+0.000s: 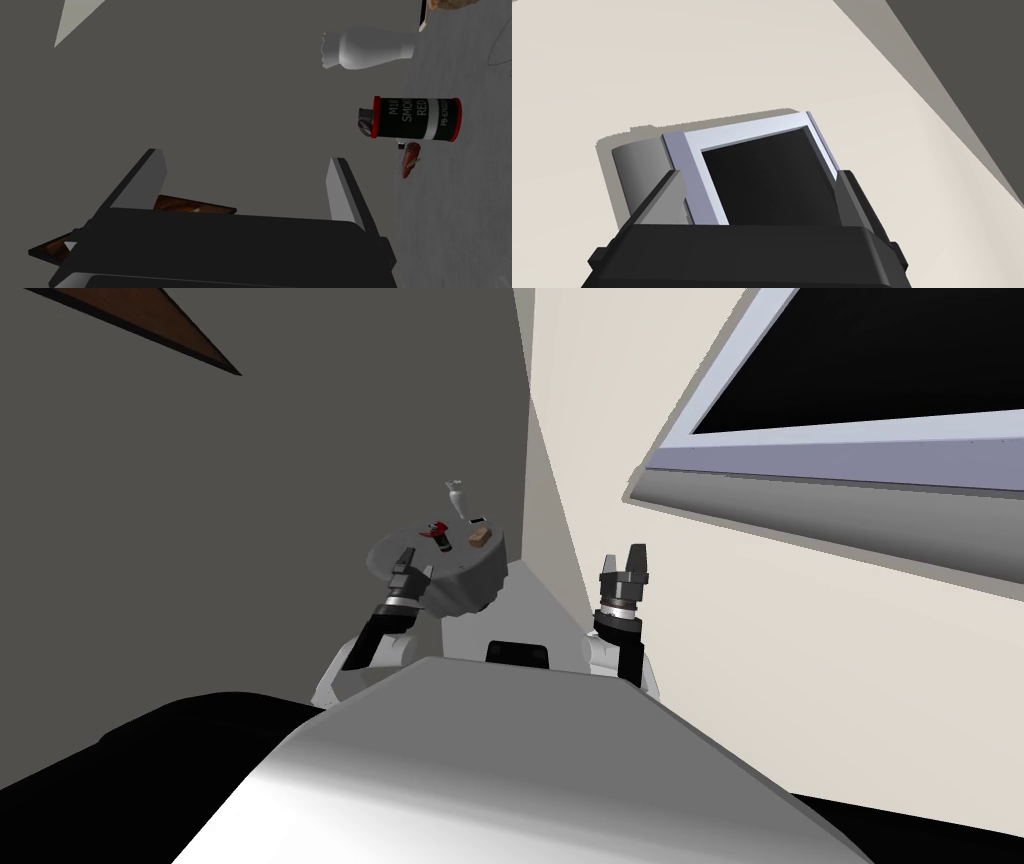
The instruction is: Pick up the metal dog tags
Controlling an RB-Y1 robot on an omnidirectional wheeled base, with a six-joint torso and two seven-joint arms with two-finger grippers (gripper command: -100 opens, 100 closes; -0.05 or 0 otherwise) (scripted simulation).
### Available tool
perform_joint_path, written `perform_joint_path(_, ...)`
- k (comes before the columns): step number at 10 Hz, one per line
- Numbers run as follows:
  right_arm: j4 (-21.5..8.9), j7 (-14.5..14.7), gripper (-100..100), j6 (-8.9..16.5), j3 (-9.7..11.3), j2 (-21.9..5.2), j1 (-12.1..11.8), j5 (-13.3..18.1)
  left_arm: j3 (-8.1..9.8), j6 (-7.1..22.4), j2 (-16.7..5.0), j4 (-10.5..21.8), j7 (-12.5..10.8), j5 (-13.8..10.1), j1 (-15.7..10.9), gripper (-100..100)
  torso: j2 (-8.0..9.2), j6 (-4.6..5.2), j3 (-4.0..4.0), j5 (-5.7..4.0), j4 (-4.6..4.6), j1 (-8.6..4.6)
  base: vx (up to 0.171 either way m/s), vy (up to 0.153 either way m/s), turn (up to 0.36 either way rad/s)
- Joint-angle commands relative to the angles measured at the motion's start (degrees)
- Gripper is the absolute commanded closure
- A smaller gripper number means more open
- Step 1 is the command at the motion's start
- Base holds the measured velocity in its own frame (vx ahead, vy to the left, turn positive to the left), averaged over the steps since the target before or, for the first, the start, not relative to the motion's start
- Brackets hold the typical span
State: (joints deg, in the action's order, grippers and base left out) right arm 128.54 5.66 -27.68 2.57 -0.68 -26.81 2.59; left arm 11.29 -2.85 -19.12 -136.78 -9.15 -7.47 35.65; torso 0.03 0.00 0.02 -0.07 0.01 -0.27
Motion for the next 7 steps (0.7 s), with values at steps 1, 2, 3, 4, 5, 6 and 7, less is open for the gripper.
perform_joint_path(1,0.0,0.0,0,0.0,0.0,0.0,0.0,0.0,1.25,2.9,-1.8,-0.7,-0.4,-1.8,0.6,-100,0.00,0.00,0.00,0.00,0.00,0.00,-0.017,-0.054,-0.003)
perform_joint_path(2,0.0,0.0,0,0.0,0.0,0.0,0.0,0.0,2.26,4.4,-3.3,-1.2,-0.8,-3.3,1.1,-100,0.02,0.00,0.01,0.02,0.00,0.06,-0.013,-0.097,-0.005)
perform_joint_path(3,0.0,0.0,0,0.0,0.0,0.0,0.0,0.0,2.26,5.2,-3.3,-1.2,-0.8,-3.3,1.1,-100,0.02,0.00,0.01,0.00,0.01,-0.06,-0.013,-0.080,0.009)
perform_joint_path(4,0.0,0.0,0,0.0,0.0,0.0,0.0,0.0,3.27,7.4,-4.7,-1.8,-1.2,-4.8,1.6,-100,0.02,0.00,0.01,0.00,0.00,-0.02,-0.009,-0.072,0.007)
perform_joint_path(5,0.0,0.0,0,0.0,0.0,0.0,0.0,0.0,3.27,7.6,-4.7,-1.8,-1.2,-4.8,1.6,-100,0.01,0.00,0.01,0.00,0.00,0.00,0.005,-0.053,0.006)
perform_joint_path(6,0.0,0.0,0,0.0,0.0,0.0,0.0,0.0,4.26,9.9,-6.2,-2.3,-1.7,-6.4,2.1,-100,-0.03,0.00,-0.02,0.02,-0.01,0.07,0.015,-0.060,0.012)
perform_joint_path(7,0.0,0.0,0,0.0,0.0,0.0,0.0,0.0,4.26,10.1,-6.2,-2.3,-1.7,-6.4,2.1,-100,-0.08,0.00,-0.04,0.02,-0.02,0.06,0.014,-0.047,0.011)
